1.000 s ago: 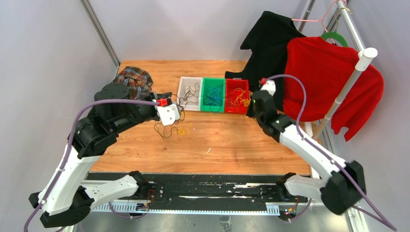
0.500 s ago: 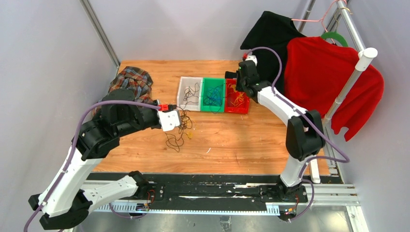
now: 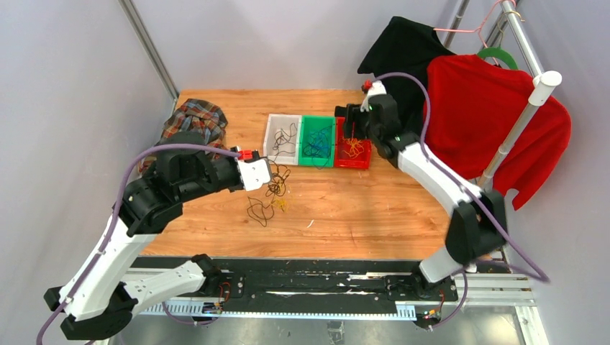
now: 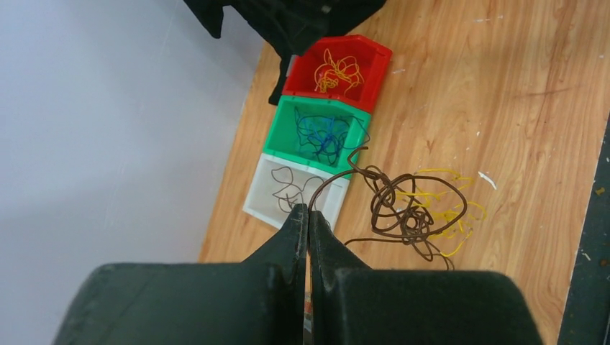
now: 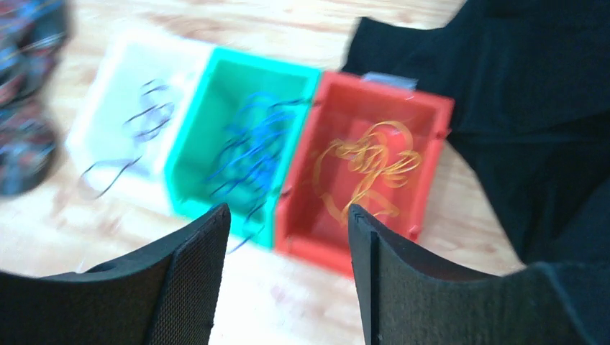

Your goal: Untangle the cables

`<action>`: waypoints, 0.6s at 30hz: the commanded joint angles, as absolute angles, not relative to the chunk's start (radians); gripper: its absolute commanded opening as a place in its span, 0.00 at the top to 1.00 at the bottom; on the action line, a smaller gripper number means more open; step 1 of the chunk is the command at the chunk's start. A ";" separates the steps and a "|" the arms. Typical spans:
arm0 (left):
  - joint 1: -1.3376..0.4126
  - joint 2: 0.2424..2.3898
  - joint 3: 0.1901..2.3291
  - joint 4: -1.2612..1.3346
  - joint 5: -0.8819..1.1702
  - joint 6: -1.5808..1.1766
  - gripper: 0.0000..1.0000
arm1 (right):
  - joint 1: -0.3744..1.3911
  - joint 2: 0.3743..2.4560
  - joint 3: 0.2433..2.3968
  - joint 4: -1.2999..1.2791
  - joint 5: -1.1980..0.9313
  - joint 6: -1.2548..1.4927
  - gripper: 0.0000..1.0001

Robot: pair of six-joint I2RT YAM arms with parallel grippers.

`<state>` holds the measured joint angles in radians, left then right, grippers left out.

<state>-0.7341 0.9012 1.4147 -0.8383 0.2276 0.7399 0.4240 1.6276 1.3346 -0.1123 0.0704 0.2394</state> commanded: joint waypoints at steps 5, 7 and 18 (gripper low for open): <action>-0.729 0.910 1.402 -0.746 0.214 0.667 0.99 | 0.717 1.097 0.785 0.313 -0.173 0.175 0.37; -0.729 0.913 1.407 -0.751 0.216 0.668 1.00 | 0.787 0.991 0.703 0.379 -0.197 0.206 0.34; -0.729 0.932 1.443 -0.763 0.230 0.654 0.99 | 0.956 1.013 0.732 0.418 -0.200 0.184 0.32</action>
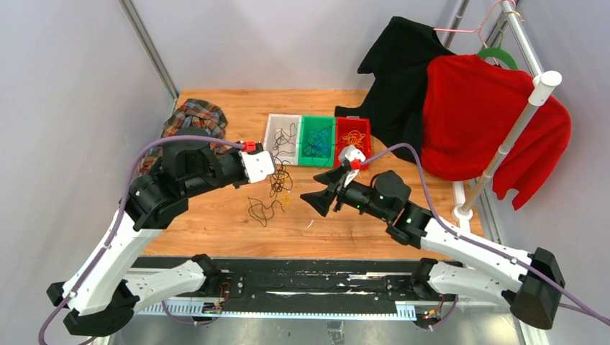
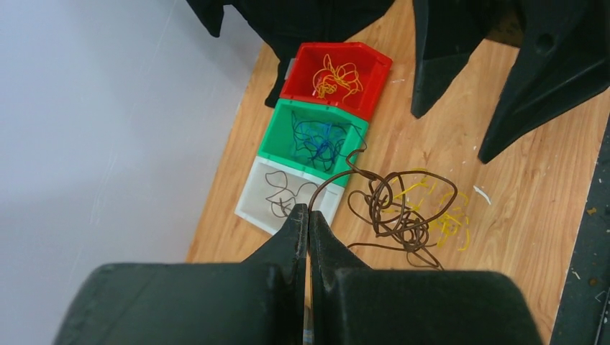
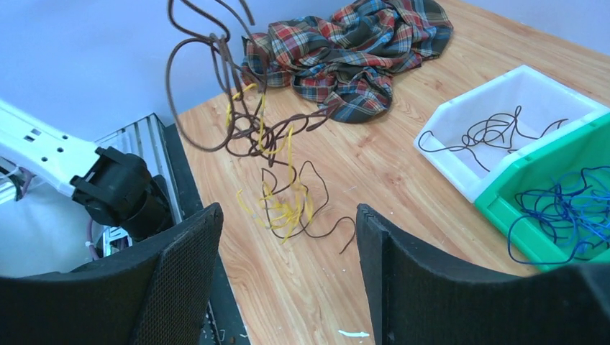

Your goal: Untangle the cables

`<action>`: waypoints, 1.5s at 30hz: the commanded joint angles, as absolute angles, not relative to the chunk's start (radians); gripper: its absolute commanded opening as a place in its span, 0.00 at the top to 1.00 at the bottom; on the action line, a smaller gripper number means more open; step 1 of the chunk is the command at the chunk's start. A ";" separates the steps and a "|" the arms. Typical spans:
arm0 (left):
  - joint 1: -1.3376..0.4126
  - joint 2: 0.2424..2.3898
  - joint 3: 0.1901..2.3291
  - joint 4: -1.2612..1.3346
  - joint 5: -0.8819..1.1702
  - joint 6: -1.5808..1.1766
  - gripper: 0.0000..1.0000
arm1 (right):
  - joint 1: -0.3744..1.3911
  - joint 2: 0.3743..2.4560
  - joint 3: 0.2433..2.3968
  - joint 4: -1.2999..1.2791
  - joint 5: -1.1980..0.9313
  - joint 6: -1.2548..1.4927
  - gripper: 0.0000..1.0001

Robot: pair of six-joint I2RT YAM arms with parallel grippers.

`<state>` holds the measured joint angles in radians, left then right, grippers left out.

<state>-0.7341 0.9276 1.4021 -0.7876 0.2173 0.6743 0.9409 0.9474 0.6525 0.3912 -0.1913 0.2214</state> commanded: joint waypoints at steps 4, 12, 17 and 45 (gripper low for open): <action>-0.729 0.934 1.453 -0.770 0.231 0.653 1.00 | 0.956 1.084 0.793 0.399 -0.244 0.157 0.32; -0.729 0.934 1.466 -0.772 0.247 0.638 0.99 | 0.963 1.198 0.880 0.359 -0.208 0.137 0.45; -0.729 0.930 1.474 -0.776 0.254 0.640 1.00 | 0.963 1.219 0.895 0.308 -0.159 0.152 0.93; -0.729 0.892 1.540 -0.807 0.118 0.942 0.99 | 0.533 1.069 0.794 -0.046 0.368 0.297 0.99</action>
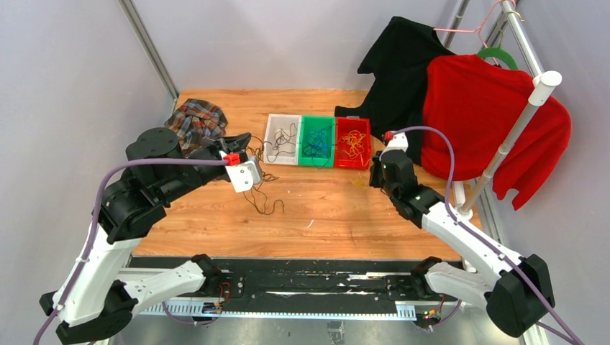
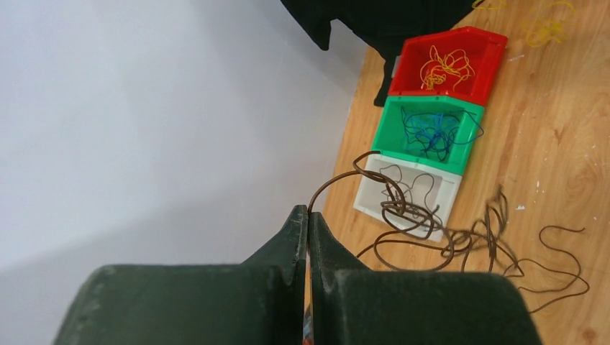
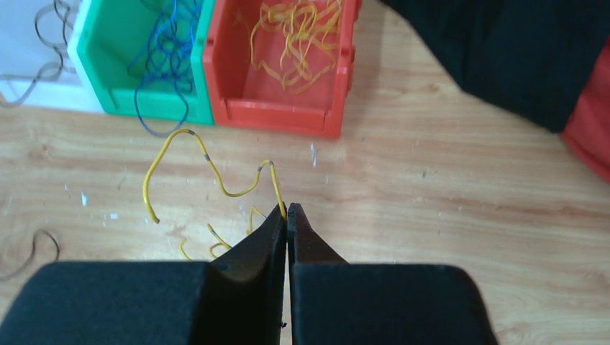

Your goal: Untangle the cables

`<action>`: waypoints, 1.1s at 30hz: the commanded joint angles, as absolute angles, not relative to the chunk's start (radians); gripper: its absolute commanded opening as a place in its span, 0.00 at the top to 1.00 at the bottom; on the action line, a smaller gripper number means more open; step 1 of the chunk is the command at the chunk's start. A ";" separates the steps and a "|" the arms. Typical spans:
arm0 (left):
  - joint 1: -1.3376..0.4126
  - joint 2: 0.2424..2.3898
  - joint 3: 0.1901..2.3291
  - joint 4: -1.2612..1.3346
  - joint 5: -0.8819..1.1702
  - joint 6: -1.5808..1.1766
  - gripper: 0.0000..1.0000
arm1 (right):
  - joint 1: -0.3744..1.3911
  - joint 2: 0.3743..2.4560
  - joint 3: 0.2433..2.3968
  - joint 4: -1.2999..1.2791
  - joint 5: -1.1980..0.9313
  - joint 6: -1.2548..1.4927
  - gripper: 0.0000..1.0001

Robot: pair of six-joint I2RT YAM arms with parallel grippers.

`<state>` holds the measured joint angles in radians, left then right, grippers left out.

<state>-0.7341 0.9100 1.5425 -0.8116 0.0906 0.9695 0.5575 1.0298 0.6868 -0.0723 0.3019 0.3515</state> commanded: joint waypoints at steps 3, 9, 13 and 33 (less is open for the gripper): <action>-0.729 0.885 1.533 -0.818 0.142 0.914 1.00 | 0.510 1.140 0.873 0.003 0.380 0.240 0.99; -0.729 0.873 1.521 -0.824 0.190 0.854 1.00 | 0.457 1.345 1.050 0.086 0.375 0.158 0.99; -0.729 0.869 1.509 -0.824 0.215 0.824 1.00 | 0.428 1.483 1.147 0.108 0.360 0.156 0.99; -0.729 0.895 1.486 -0.814 0.225 0.709 1.00 | 0.464 1.387 1.168 0.104 0.026 0.200 0.31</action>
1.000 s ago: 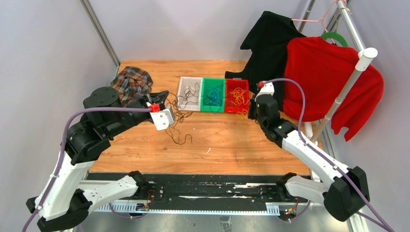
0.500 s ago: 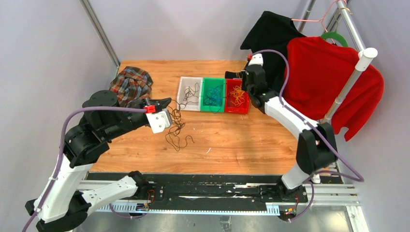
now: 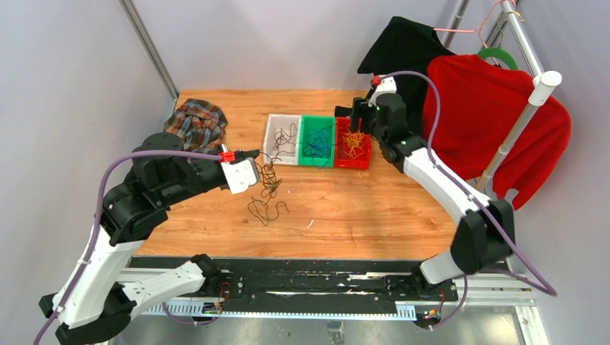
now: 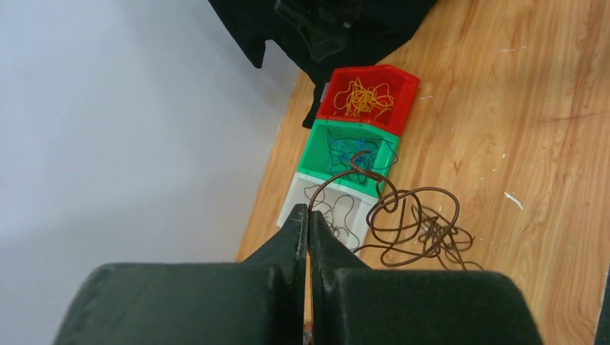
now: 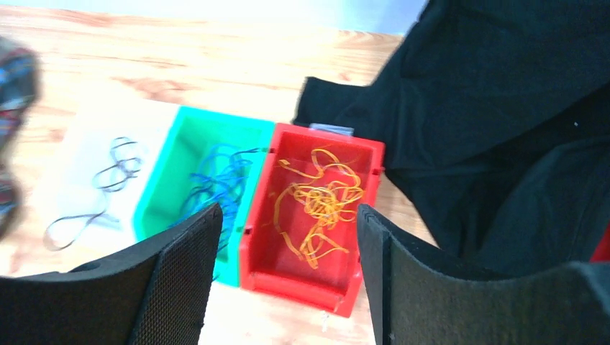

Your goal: Untangle the cables

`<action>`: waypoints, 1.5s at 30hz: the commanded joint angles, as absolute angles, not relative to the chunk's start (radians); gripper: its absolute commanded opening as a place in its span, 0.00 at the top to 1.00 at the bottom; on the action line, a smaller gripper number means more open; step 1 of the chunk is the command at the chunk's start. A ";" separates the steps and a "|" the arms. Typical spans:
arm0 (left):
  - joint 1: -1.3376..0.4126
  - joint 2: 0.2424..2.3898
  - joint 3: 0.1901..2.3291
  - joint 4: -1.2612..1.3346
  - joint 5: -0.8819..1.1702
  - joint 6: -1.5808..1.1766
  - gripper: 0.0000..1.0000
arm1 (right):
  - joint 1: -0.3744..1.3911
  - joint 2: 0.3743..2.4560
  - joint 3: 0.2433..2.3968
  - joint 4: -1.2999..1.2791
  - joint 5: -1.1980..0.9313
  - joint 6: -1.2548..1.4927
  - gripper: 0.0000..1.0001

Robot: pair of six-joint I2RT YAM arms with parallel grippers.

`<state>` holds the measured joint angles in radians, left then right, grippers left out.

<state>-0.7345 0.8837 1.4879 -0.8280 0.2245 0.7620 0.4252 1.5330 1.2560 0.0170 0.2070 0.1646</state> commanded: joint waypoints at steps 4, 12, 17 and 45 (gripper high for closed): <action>-0.729 0.901 1.475 -0.811 0.231 0.693 1.00 | 0.623 1.182 1.003 0.239 -0.101 0.141 0.30; -0.729 0.909 1.479 -0.814 0.233 0.698 1.00 | 0.925 0.940 0.789 0.426 -0.174 0.116 0.30; -0.729 0.919 1.495 -0.813 0.238 0.683 1.00 | 1.039 1.002 0.844 0.443 -0.172 0.055 0.29; -0.729 0.914 1.536 -0.826 0.245 0.708 1.00 | 1.098 1.165 0.845 0.539 0.169 0.107 0.99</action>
<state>-0.7341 0.9260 1.4956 -0.8280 0.2432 0.6861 1.0847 1.2282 0.9085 0.5560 0.0792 0.1074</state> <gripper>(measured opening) 0.011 0.018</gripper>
